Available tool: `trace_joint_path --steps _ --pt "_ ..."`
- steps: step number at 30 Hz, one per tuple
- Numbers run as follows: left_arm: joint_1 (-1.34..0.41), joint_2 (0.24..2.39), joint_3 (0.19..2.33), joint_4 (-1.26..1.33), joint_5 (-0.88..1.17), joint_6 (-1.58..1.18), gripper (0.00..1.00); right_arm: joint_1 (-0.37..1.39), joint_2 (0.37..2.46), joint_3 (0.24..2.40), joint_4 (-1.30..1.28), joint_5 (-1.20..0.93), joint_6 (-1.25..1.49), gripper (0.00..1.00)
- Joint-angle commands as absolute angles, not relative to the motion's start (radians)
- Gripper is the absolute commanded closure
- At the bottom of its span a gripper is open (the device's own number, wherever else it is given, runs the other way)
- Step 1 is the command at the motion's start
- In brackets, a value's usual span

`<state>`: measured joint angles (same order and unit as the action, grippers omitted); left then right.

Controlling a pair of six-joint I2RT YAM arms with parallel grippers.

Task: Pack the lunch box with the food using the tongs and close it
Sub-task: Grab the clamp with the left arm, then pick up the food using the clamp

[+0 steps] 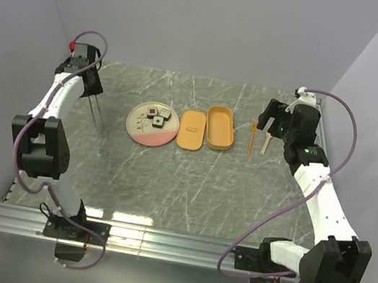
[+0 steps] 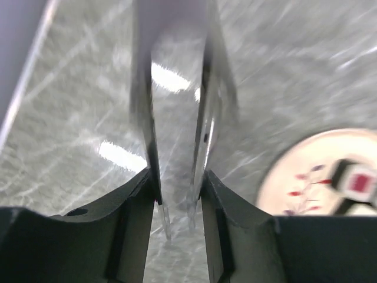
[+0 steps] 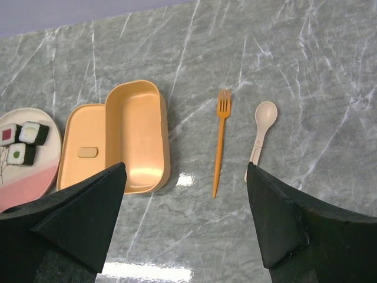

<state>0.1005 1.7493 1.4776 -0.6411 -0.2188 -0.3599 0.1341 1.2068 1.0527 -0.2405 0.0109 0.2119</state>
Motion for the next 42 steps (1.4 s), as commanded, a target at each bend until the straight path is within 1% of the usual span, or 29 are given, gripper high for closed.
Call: trace_joint_path --steps 1,8,13,19,29,42 --pt "0.065 1.68 1.539 -0.606 -0.25 -0.373 0.59 0.147 1.209 1.078 -0.224 0.003 0.216 0.11" --pt "0.008 1.644 1.598 -0.591 -0.247 -0.406 0.59 0.152 1.212 1.085 -0.229 0.003 0.212 0.11" --pt "-0.086 1.628 1.608 -0.514 -0.249 -0.423 0.58 0.152 1.201 1.078 -0.232 0.003 0.207 0.11" --pt "-0.162 1.675 1.658 -0.443 -0.256 -0.446 0.57 0.152 1.17 1.068 -0.245 0.017 0.196 0.11" --pt "-0.23 1.802 1.769 -0.396 -0.299 -0.443 0.57 0.152 1.105 1.032 -0.267 0.051 0.19 0.11" --pt "-0.265 1.85 1.724 -0.316 -0.279 -0.407 0.54 0.152 1.057 0.997 -0.268 0.074 0.204 0.11"
